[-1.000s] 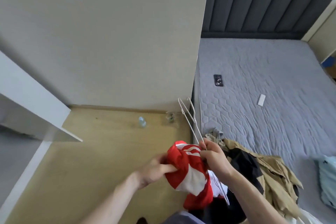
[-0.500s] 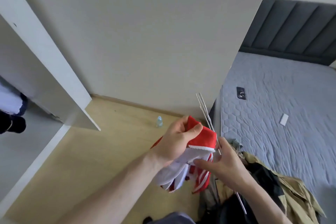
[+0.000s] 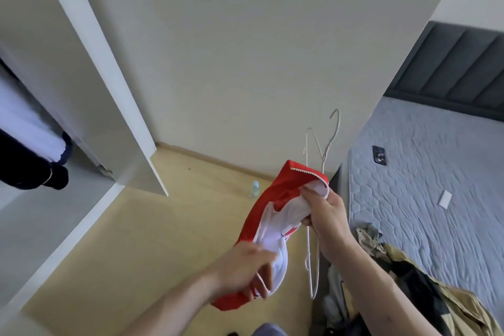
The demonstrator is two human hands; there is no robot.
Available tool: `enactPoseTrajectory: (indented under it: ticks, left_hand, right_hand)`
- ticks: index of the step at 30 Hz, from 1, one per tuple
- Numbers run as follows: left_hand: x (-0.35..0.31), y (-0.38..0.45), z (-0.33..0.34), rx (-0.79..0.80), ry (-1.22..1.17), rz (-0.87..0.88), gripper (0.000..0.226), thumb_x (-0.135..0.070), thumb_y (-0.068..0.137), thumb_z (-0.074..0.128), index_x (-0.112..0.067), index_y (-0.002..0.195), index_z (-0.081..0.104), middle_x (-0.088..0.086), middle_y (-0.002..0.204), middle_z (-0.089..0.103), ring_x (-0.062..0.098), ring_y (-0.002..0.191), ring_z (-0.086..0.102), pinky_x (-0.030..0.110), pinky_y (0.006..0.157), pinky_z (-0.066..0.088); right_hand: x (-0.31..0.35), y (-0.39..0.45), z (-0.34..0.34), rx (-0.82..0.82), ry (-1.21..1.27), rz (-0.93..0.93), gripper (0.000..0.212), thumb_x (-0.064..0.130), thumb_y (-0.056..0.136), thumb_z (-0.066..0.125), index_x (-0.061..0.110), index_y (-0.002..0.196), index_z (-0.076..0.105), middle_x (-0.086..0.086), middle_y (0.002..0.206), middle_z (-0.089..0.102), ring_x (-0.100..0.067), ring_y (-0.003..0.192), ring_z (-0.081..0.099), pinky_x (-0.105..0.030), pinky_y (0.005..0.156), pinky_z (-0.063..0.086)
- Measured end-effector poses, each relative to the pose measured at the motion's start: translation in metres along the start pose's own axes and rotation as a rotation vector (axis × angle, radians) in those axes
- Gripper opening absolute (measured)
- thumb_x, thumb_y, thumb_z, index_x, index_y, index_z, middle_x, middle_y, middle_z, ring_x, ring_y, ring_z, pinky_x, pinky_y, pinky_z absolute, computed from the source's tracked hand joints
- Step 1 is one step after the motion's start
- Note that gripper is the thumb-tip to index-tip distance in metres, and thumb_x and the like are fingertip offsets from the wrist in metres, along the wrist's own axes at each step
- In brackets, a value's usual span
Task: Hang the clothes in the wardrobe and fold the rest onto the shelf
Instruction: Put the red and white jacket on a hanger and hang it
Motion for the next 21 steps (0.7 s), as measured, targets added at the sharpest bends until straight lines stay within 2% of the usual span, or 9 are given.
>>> enactPoseTrajectory:
  ticks: [1, 3, 5, 7, 10, 12, 15, 17, 21]
  left_hand:
    - [0.022, -0.003, 0.01, 0.055, 0.024, -0.076, 0.033, -0.052, 0.081, 0.061, -0.021, 0.073, 0.07, 0.001, 0.081, 0.075, 0.018, 0.066, 0.07, 0.028, 0.055, 0.048]
    - [0.055, 0.0, 0.021, 0.074, 0.06, -0.178, 0.033, -0.05, 0.081, 0.066, -0.027, 0.104, 0.071, -0.003, 0.095, 0.072, 0.013, 0.077, 0.073, 0.032, 0.064, 0.053]
    - [0.069, 0.008, 0.023, 0.026, -0.053, -0.226, 0.053, -0.042, 0.089, 0.067, -0.027, 0.137, 0.053, -0.001, 0.108, 0.064, 0.014, 0.089, 0.07, 0.026, 0.065, 0.053]
    - [0.069, 0.016, 0.015, -0.074, -0.221, -0.183, 0.055, -0.031, 0.096, 0.064, -0.023, 0.144, 0.04, -0.005, 0.115, 0.059, 0.015, 0.092, 0.066, 0.024, 0.06, 0.051]
    - [0.066, 0.017, -0.013, -0.337, -0.351, -0.047, 0.044, -0.033, 0.095, 0.068, -0.02, 0.133, 0.052, -0.001, 0.122, 0.064, 0.013, 0.089, 0.066, 0.029, 0.067, 0.053]
    - [0.065, 0.015, -0.025, -0.46, -0.481, 0.052, 0.037, -0.037, 0.09, 0.073, -0.02, 0.12, 0.063, 0.003, 0.104, 0.07, 0.014, 0.083, 0.067, 0.028, 0.067, 0.052]
    - [0.062, 0.015, -0.029, -0.537, -0.601, 0.124, 0.017, -0.04, 0.083, 0.078, -0.028, 0.095, 0.075, -0.002, 0.089, 0.076, 0.009, 0.077, 0.072, 0.025, 0.065, 0.055]
    - [0.058, 0.018, -0.027, -0.535, -0.608, 0.147, 0.003, -0.036, 0.086, 0.078, -0.033, 0.086, 0.077, -0.003, 0.082, 0.076, 0.005, 0.073, 0.071, 0.022, 0.063, 0.055]
    - [0.051, 0.021, -0.033, -0.599, -0.352, 0.199, 0.009, -0.036, 0.089, 0.076, -0.037, 0.08, 0.077, -0.01, 0.079, 0.077, 0.004, 0.074, 0.073, 0.022, 0.065, 0.056]
  right_hand:
    - [-0.001, -0.001, 0.008, 0.012, 0.023, 0.024, 0.035, 0.013, 0.097, 0.061, 0.025, 0.067, 0.072, -0.001, 0.064, 0.068, -0.011, 0.055, 0.062, -0.021, 0.046, 0.047]
    - [-0.003, -0.002, 0.024, 0.05, 0.039, 0.069, 0.024, 0.015, 0.097, 0.062, 0.018, 0.075, 0.072, -0.006, 0.071, 0.072, -0.015, 0.06, 0.067, -0.024, 0.049, 0.051]
    - [-0.004, -0.004, 0.038, 0.086, 0.049, 0.087, 0.02, 0.016, 0.097, 0.063, 0.013, 0.08, 0.071, -0.007, 0.073, 0.073, -0.014, 0.059, 0.068, -0.023, 0.05, 0.052]
    - [-0.004, -0.008, 0.045, 0.103, 0.047, 0.087, 0.02, 0.017, 0.097, 0.063, 0.012, 0.08, 0.071, -0.006, 0.07, 0.071, -0.011, 0.055, 0.065, -0.022, 0.049, 0.051]
    - [-0.002, -0.014, 0.046, 0.117, 0.041, 0.074, 0.027, 0.019, 0.099, 0.063, 0.015, 0.075, 0.074, -0.002, 0.063, 0.069, -0.008, 0.05, 0.064, -0.021, 0.049, 0.052]
    - [-0.001, -0.018, 0.045, 0.136, 0.029, 0.064, 0.035, 0.021, 0.099, 0.063, 0.019, 0.066, 0.076, 0.0, 0.06, 0.067, -0.007, 0.048, 0.062, -0.02, 0.05, 0.051]
    - [0.001, -0.025, 0.048, 0.181, 0.014, 0.057, 0.033, 0.023, 0.099, 0.063, 0.021, 0.07, 0.079, -0.002, 0.065, 0.07, -0.007, 0.051, 0.063, -0.021, 0.053, 0.053]
    - [0.001, -0.029, 0.049, 0.199, 0.021, 0.053, 0.03, 0.023, 0.099, 0.064, 0.02, 0.074, 0.079, -0.003, 0.068, 0.072, -0.008, 0.054, 0.066, -0.021, 0.055, 0.053]
    - [-0.005, -0.035, 0.049, 0.181, 0.023, 0.058, 0.035, 0.021, 0.101, 0.062, 0.02, 0.07, 0.078, 0.001, 0.063, 0.069, -0.007, 0.053, 0.065, -0.02, 0.055, 0.054]
Point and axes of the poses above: each hand's wrist, its own y-axis towards the middle knuckle, its own z-axis out of the palm, x = y × z, the point moved 7 cm from there along y, towards the middle knuckle
